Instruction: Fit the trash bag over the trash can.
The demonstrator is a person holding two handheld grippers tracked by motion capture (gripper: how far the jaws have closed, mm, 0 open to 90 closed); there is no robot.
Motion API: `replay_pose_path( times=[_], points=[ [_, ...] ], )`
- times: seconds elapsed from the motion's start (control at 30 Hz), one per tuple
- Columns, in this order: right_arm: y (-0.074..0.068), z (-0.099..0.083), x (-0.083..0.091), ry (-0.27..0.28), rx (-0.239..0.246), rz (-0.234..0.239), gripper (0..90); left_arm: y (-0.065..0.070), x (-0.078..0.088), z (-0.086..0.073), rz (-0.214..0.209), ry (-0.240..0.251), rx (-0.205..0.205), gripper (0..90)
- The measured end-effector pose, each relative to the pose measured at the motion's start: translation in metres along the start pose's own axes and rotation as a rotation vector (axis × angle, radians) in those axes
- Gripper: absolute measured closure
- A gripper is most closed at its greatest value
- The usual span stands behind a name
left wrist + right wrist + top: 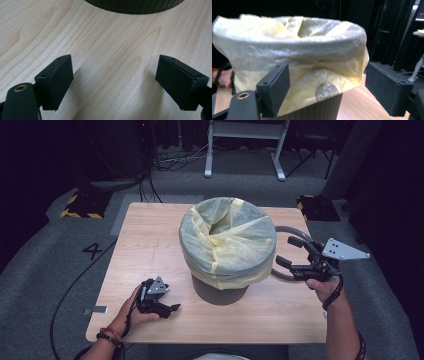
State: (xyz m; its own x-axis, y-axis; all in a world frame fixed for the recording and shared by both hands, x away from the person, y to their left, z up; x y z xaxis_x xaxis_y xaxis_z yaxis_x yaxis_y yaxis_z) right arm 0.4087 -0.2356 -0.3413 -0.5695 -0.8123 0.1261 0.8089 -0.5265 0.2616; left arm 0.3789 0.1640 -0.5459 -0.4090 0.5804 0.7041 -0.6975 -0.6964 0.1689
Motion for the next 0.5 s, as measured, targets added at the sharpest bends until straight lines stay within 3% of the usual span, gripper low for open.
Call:
replay_pose_path(
  times=[0.17, 0.33, 0.43, 0.5],
  points=[
    [0.0, 0.013, 0.003, 0.073, 0.018, -0.01, 20.1, 0.0, 0.0, 0.0, 0.0, 0.001, 0.0, 14.6],
    [-0.004, 0.027, 0.003, 0.103, 0.047, -0.021, 22.3, 0.0, 0.0, 0.0, 0.001, 0.001, 0.0, 14.6],
    [-0.006, 0.034, 0.003, 0.107, 0.061, -0.031, 31.9, 0.0, 0.0, 0.0, 0.001, 0.002, -0.001, 14.6],
    [-0.007, 0.037, 0.003, 0.115, 0.065, -0.027, 44.0, 0.0, 0.0, 0.0, 0.001, 0.002, -0.001, 14.6]
  ],
)
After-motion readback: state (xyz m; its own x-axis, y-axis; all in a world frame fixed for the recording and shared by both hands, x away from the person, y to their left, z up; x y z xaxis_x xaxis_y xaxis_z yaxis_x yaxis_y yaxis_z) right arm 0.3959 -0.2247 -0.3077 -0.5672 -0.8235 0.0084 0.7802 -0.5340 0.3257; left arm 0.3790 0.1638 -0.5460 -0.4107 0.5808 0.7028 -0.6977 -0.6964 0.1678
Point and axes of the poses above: each handheld gripper's, and its own axes: x roughly backward along the jaws, z roughly out of its top, y roughly to its right, the point moved 6 cm from there along -x, roughly forward along the jaws, and after that the axes turned 13 degrees about x, right-handed, at the moved point
